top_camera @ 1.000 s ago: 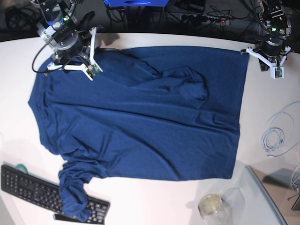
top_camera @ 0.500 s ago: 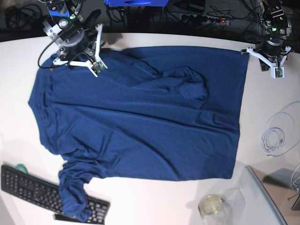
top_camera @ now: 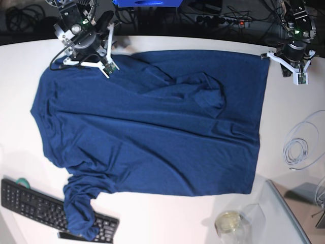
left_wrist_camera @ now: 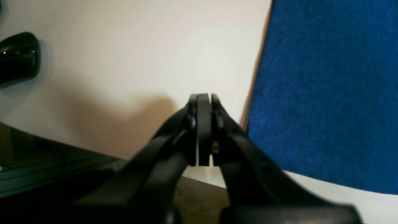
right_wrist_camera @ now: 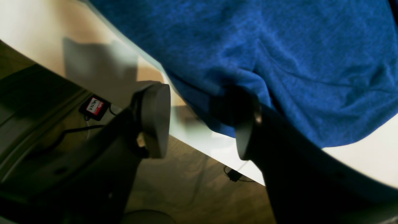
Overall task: Layout the t-shirt on the table in an organized manner, then fold the t-shirt properly
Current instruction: 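Grasp the shirt edge with the right gripper and pull it outward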
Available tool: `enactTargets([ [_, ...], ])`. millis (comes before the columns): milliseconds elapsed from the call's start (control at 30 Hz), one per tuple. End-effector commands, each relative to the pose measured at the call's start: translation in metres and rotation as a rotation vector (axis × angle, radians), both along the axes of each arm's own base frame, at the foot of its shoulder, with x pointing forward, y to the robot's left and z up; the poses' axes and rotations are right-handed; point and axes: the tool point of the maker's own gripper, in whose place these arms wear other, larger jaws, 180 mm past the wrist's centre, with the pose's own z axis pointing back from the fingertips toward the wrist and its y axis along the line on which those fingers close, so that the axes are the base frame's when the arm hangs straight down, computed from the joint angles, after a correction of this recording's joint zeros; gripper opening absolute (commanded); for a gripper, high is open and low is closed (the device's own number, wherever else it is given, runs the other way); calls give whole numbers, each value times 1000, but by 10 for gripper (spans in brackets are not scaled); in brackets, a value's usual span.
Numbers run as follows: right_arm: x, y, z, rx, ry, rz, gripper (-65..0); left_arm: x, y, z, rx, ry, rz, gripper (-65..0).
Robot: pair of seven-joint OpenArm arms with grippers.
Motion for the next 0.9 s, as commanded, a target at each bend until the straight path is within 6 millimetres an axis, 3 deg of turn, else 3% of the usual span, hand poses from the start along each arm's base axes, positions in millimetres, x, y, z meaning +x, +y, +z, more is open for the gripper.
enactTargets([
  [0, 6, 1, 5, 9, -26, 4, -423, 6, 6, 10, 23, -32, -2, -650],
  [133, 7, -2, 6, 3, -29, -1, -645, 6, 7, 10, 25, -31, -3, -650],
  [200, 9, -3, 7, 1, -36, 0, -650, 6, 7, 10, 25, -31, -3, -650],
  [500, 39, 7, 52, 44, -180, 1, -650, 6, 7, 10, 25, -31, -3, -650],
  [700, 84, 6, 68, 36, -273, 7, -650, 6, 7, 10, 25, -31, -3, -650],
  [867, 114, -7, 62, -35, -250, -9, -650, 5, 7, 10, 26, -30, -3, -650],
])
